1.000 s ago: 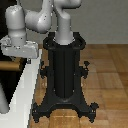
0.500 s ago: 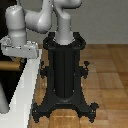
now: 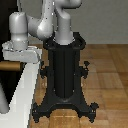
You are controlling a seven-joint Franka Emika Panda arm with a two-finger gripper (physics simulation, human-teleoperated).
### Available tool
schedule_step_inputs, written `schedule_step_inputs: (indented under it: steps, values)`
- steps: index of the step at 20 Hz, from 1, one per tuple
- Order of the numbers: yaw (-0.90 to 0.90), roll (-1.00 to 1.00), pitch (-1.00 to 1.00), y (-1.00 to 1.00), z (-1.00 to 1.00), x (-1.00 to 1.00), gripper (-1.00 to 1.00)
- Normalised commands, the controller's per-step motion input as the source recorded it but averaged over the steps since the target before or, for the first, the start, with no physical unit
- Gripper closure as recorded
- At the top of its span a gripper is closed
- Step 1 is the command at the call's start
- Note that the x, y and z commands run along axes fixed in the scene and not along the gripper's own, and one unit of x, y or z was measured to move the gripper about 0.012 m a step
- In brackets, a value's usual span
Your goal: Open the door by pressing down and pulling on the handle.
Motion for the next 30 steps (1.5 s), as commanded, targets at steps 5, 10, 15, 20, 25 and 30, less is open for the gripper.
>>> schedule_step_inputs:
  steps: [5, 10, 15, 20, 25, 30]
  values:
    - [0.0, 0.0, -0.09, 0.0, -0.8, 0.0, 1.0]
    - [0.0, 0.0, -0.12, 0.0, -0.2, 0.0, 1.0]
    - [0.0, 0.0, -0.12, 0.0, -0.4, 0.0, 1.0]
    - [0.0, 0.0, -0.09, 0.0, -0.2, 0.0, 1.0]
    - [0.0, 0.0, 0.0, 0.4, 0.0, 0.0, 1.0]
    - [0.0, 0.0, 0.0, 1.0, 0.0, 0.0, 1.0]
